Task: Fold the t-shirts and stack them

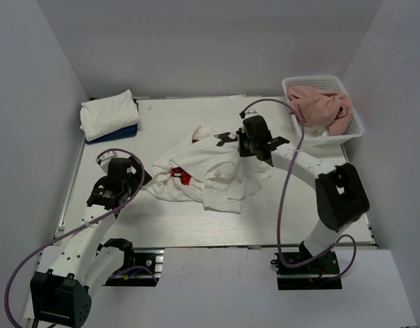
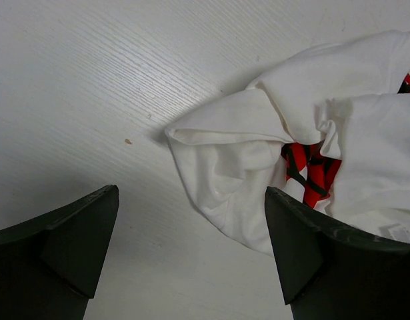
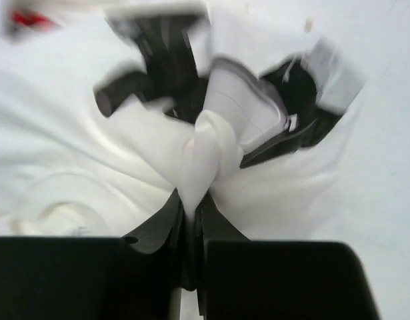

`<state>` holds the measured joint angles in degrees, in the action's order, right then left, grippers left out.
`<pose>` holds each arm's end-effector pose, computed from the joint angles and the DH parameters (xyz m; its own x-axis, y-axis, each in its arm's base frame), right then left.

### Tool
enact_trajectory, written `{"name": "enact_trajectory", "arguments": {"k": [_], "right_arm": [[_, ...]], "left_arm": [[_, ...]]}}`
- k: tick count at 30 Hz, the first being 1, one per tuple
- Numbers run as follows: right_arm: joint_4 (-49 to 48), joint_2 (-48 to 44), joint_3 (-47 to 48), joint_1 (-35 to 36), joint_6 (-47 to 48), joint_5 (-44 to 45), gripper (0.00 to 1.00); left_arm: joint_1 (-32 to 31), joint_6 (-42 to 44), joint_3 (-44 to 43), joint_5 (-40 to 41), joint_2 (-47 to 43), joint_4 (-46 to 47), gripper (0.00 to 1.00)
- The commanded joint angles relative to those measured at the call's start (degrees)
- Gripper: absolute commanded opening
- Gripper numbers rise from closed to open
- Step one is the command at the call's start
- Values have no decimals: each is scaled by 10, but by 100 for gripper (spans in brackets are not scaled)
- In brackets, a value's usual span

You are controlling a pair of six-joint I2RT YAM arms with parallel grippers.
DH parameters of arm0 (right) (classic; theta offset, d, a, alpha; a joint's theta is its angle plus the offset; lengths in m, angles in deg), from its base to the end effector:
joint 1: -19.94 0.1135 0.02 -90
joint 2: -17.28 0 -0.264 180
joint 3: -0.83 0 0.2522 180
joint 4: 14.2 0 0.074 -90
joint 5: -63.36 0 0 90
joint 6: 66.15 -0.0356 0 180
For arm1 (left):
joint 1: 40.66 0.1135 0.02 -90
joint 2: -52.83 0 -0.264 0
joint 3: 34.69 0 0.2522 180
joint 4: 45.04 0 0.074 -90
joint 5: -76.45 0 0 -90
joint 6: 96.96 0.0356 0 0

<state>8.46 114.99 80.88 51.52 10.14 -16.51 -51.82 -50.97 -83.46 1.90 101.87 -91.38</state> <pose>0.3260 0.1931 0.2280 -0.6306 -0.1138 -0.7677 -0.2592 0.9633 0.0701 0.1721 -0.0243 0.2330 -0.5176 -0.5805 -0.6286 -0.4903 0.8033 -0.3381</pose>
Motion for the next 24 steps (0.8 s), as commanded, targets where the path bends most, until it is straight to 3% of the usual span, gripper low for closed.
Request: {"name": "enact_trajectory", "arguments": {"k": [1, 6, 10, 16, 24], "right_arm": [[-53, -113, 60, 3, -7, -5, 0], [-54, -178, 157, -1, 17, -39, 0], [-23, -170, 238, -4, 40, -1, 0], [-63, -140, 329, -24, 62, 162, 0], [-183, -45, 479, -96, 214, 336, 0]], "left_arm": [[-1, -4, -22, -5, -2, -2, 100], [-1, -4, -22, -5, 4, -2, 100], [-1, -4, -22, -5, 22, -7, 100], [-1, -4, -27, 0, 34, -7, 100], [-1, -4, -32, 0, 45, -7, 100]]}}
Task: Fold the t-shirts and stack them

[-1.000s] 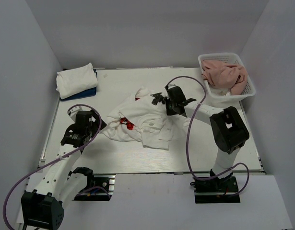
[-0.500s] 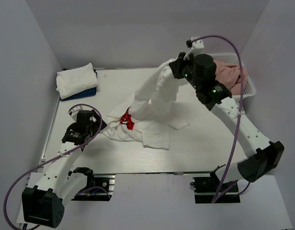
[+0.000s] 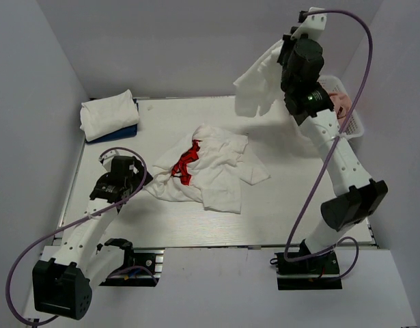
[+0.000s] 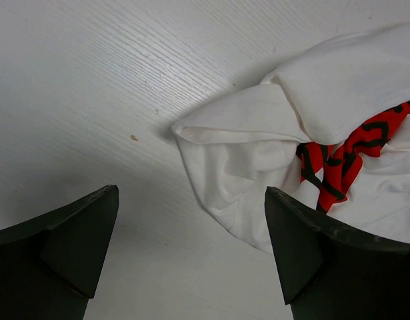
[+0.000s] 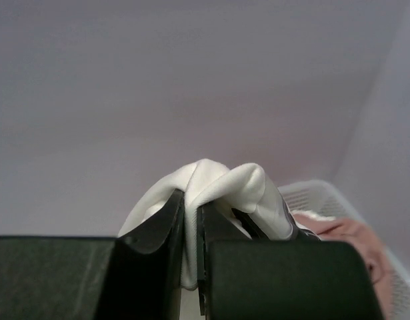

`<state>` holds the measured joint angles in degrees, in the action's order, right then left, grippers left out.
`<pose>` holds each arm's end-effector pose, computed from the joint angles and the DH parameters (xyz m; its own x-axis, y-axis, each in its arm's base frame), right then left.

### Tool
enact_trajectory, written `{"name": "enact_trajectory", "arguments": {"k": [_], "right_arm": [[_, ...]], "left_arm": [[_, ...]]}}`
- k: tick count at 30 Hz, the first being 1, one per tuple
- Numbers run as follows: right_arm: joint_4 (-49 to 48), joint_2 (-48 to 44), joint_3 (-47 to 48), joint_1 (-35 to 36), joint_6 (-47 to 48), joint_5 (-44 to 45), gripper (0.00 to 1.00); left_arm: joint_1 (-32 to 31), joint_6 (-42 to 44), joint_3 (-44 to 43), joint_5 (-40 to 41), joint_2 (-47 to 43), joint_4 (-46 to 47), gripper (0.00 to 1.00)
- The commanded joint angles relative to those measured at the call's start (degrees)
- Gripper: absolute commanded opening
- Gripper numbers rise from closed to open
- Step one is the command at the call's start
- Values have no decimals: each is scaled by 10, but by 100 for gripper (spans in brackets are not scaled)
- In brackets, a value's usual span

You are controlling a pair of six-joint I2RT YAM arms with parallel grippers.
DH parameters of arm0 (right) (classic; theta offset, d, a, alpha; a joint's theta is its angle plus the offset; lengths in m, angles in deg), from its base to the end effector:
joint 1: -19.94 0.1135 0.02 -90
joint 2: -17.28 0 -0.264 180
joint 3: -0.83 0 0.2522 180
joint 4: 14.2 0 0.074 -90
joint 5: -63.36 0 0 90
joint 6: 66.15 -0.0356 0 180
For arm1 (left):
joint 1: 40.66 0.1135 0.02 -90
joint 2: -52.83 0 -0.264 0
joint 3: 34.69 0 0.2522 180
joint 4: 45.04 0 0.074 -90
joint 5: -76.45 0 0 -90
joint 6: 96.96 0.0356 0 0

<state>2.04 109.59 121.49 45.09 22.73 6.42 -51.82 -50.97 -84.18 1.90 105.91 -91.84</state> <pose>0.3288 0.1329 0.5188 0.1923 0.1084 -0.9753 0.1229 0.9834 0.1335 0.1806 -0.0260 0.2253 -0.5575 -0.5726 -0.6011 -0.5108 0.8074 -0.2954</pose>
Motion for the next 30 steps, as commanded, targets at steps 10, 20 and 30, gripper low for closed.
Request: {"name": "enact_trajectory", "arguments": {"k": [10, 20, 30], "right_arm": [[-192, 111, 74, -168, 180, 156, 0], [-34, 179, -113, -265, -86, -67, 0], [-26, 53, -135, -253, -51, -179, 90]], "left_arm": [[10, -21, -62, 13, 55, -38, 100], [10, -35, -78, 25, 119, -62, 100], [10, -21, -53, 20, 149, 0, 97]]}}
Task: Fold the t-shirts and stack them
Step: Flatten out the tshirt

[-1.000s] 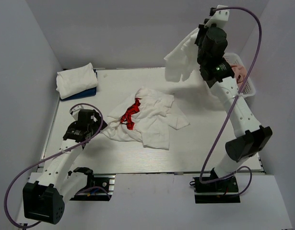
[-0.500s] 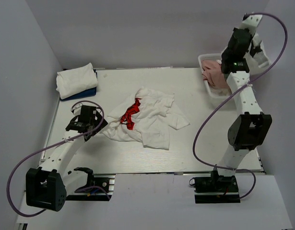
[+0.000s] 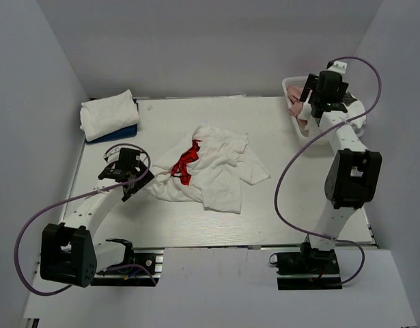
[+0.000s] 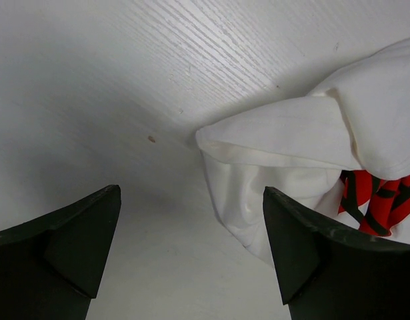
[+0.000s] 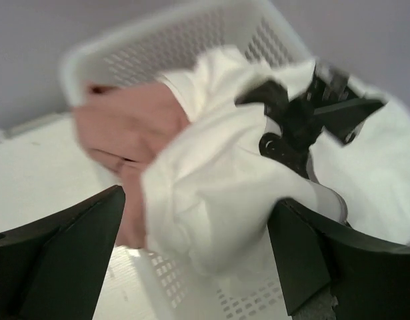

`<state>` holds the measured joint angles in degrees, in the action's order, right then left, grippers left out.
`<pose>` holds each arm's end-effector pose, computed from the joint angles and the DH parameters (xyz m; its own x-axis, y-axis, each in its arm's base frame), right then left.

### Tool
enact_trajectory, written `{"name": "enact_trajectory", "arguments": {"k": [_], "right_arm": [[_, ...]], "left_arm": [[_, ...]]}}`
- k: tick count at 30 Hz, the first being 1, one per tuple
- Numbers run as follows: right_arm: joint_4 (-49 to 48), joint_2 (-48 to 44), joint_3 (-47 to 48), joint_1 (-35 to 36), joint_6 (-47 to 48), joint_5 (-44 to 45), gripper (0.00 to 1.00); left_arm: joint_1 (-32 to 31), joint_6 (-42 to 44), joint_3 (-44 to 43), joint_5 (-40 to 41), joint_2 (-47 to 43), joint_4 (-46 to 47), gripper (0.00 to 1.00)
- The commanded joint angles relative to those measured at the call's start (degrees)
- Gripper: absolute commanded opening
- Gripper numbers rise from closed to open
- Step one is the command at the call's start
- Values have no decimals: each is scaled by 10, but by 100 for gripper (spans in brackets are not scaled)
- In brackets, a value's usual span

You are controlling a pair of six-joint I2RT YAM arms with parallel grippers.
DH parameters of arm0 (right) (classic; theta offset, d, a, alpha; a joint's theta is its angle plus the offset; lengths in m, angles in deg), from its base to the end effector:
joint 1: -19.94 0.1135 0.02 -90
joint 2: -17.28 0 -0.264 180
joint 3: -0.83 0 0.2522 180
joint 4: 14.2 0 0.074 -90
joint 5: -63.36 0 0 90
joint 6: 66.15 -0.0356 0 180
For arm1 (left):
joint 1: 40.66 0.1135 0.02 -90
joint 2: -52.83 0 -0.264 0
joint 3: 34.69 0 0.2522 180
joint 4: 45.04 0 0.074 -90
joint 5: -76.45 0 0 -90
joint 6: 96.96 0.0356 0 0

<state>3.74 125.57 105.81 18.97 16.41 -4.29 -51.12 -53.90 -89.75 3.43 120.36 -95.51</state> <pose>0.4540 -0.0212 0.3108 -0.3114 0.1251 -0.9420 0.4138 0.9102 -0.0160 0.2128 -0.0287 0.2068 -0.6293 -0.5944 -0.5006 -0.6105 0.7767 -0.1548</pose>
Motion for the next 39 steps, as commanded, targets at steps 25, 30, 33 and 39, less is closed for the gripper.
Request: {"name": "enact_trajectory", "arguments": {"k": [25, 30, 33, 39], "right_arm": [[81, 62, -16, 242, 135, -262, 90], [18, 75, -71, 237, 61, -182, 90], [-6, 91, -74, 238, 45, -208, 90], [21, 155, -19, 243, 20, -217, 88]], "left_arm": [[-3, 49, -49, -10, 189, 131, 0], [-3, 55, -20, -4, 132, 169, 0], [-3, 68, -2, -5, 98, 193, 0], [-3, 73, 11, 10, 49, 188, 0]]}}
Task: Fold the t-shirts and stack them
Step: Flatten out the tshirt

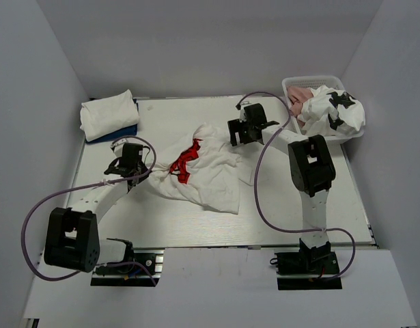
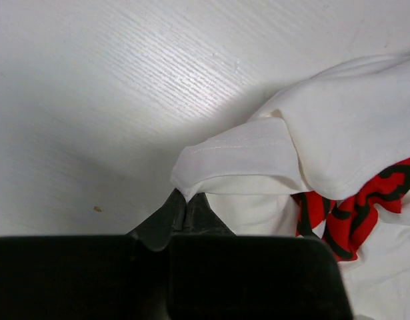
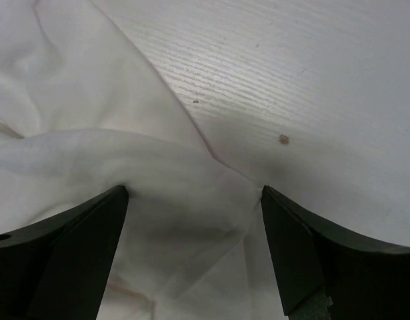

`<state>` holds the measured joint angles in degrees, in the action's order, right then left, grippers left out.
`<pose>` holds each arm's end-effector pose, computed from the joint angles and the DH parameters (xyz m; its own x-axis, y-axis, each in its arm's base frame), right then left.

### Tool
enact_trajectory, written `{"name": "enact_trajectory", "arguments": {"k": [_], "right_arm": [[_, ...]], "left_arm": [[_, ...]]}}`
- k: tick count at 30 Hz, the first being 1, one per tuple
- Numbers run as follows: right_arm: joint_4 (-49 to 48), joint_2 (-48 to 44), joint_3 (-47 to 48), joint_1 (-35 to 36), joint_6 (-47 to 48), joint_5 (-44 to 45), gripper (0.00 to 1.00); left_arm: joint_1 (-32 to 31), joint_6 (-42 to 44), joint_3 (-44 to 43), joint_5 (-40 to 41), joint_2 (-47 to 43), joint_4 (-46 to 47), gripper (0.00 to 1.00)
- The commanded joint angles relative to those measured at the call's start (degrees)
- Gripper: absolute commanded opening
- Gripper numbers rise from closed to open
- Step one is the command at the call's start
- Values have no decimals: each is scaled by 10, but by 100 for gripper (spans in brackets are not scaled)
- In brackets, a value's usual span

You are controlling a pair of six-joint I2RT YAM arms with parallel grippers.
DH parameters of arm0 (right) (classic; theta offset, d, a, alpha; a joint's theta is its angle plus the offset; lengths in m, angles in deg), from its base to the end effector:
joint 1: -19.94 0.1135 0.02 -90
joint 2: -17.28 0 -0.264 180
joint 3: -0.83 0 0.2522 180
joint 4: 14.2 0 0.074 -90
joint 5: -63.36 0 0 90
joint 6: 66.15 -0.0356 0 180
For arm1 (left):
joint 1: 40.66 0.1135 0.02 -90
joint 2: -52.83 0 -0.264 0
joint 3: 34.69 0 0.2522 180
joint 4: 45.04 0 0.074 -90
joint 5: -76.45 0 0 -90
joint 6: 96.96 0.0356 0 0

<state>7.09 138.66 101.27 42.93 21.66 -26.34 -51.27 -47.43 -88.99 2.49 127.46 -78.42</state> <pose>0.4366 0.1850 0.1751 -0.6331 -0.2271 -0.7400 -0.3631 0.9314 0.0248 0.2481 -0.0365 0.1932 -0.6132 -0.5198 -0.5948 -0.5019 0.8379 -0.2147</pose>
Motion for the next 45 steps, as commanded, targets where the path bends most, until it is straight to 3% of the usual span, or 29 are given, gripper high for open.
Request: {"name": "enact_trajectory", "arguments": {"k": [1, 2, 4, 5, 6, 7, 13, 22, 26, 29, 34, 39, 42, 45], "right_arm": [[-13, 28, 27, 3, -39, 5, 85], [-11, 30, 25, 4, -40, 5, 81], [-15, 26, 11, 2, -43, 3, 59], [-20, 26, 3, 5, -44, 5, 45], [-29, 12, -8, 1, -44, 7, 10], [-35, 4, -13, 5, -44, 7, 0], [-102, -152, -55, 4, -23, 76, 0], [-146, -466, -113, 4, 41, 150, 0], [-147, -607, -141, 2, 46, 137, 0], [-124, -684, -108, 3, 45, 112, 0], [-43, -701, -14, 0, 27, 124, 0], [-9, -642, -18, 0, -7, 223, 0], [-16, -582, -89, -3, -26, 252, 0], [-16, -496, -160, -9, -62, 223, 0]], "left_arm": [[-1, 14, 4, 19, -22, 17, 0], [-1, 14, 4, 19, -22, 17, 0], [-1, 14, 4, 13, -17, 17, 0], [-1, 14, -2, 13, -17, 17, 0], [-1, 20, -8, 13, -17, 22, 0], [-1, 20, -14, 13, -12, 17, 0], [-1, 33, -108, 68, -53, -62, 0], [-1, 40, -194, 43, -264, -93, 0], [-1, 17, -258, 37, -367, -120, 0], [4, 7, -297, 37, -414, -126, 0], [4, -5, -359, 72, -442, -182, 0], [4, -115, -365, 167, -367, -326, 0], [4, -179, -292, 182, -302, -387, 0], [4, -219, -192, 153, -242, -400, 3]]}}
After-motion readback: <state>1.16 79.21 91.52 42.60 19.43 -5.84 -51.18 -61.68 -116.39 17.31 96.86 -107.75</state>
